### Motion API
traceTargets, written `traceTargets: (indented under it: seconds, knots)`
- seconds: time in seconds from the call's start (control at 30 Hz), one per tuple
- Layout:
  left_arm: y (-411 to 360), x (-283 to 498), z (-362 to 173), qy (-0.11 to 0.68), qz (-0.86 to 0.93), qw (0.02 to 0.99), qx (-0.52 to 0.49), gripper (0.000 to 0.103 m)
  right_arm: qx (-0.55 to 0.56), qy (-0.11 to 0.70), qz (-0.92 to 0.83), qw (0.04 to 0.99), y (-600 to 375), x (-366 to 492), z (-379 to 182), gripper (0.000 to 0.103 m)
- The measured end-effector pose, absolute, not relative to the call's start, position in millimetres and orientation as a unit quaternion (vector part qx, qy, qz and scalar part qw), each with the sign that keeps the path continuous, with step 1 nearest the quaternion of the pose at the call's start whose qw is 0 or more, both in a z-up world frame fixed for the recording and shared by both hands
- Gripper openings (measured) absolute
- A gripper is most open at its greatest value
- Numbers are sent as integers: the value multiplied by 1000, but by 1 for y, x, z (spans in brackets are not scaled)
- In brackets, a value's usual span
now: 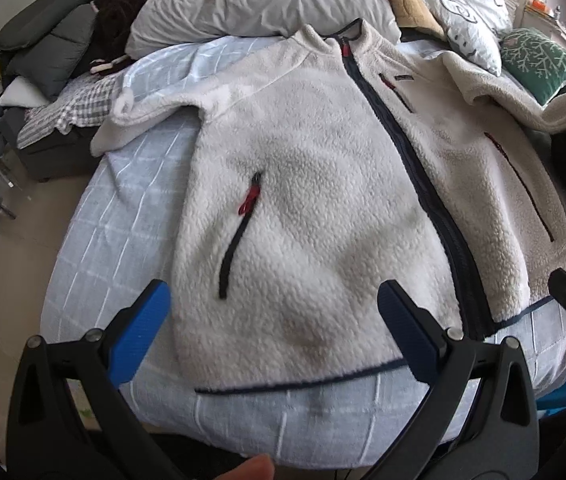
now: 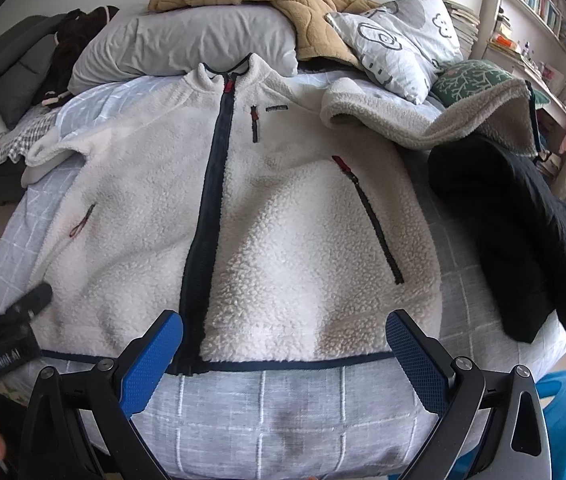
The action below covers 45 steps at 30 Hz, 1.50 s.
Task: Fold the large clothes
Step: 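Grasp the jacket hem with the right tool while the left tool grasps the hem too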
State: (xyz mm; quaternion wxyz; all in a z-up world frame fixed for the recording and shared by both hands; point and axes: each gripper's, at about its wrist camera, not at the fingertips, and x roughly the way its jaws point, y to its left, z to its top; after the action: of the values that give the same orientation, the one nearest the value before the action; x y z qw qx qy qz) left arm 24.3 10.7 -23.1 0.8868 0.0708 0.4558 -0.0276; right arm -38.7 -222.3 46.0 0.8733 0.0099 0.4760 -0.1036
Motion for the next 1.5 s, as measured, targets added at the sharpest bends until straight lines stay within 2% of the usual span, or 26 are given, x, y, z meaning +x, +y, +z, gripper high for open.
traceTargets:
  seconds: [0.13,0.43,0.6,0.93,1.0,1.03,1.07,1.1,1.13,1.17,1.5]
  knots:
    - [30,42,-20,481,-84,871,57,103,13,492,-98,865,-238,-33,46,103]
    - [105,77,-30,561,-130,817,-28,100,155,581,-36,798,-343,-30,26,103]
    - [133,83,-57,605,-145,776,-102,94,249,591,-11,767,-385,-30,7,96]
    - [131,91,-137,690,-183,667,-212,90,350,599,-16,720,-424,-20,-49,94]
    - [122,89,-128,683,-194,677,-195,85,352,602,-19,717,-423,-13,-57,86]
    - [118,88,-125,677,-204,680,-193,66,356,600,-21,717,-423,-11,-58,80]
    - [116,86,-124,678,-197,682,-191,46,371,592,-15,715,-423,-11,-58,56]
    - [117,85,-124,680,-188,682,-192,37,385,588,-9,712,-424,-11,-60,30]
    - [119,83,-123,680,-185,679,-207,24,397,584,-6,708,-425,-12,-63,28]
    - [123,80,-119,675,-186,677,-226,22,401,581,-8,708,-425,-14,-63,24]
    - [139,47,-22,585,-219,757,-190,18,319,538,-2,780,-405,-45,26,18]
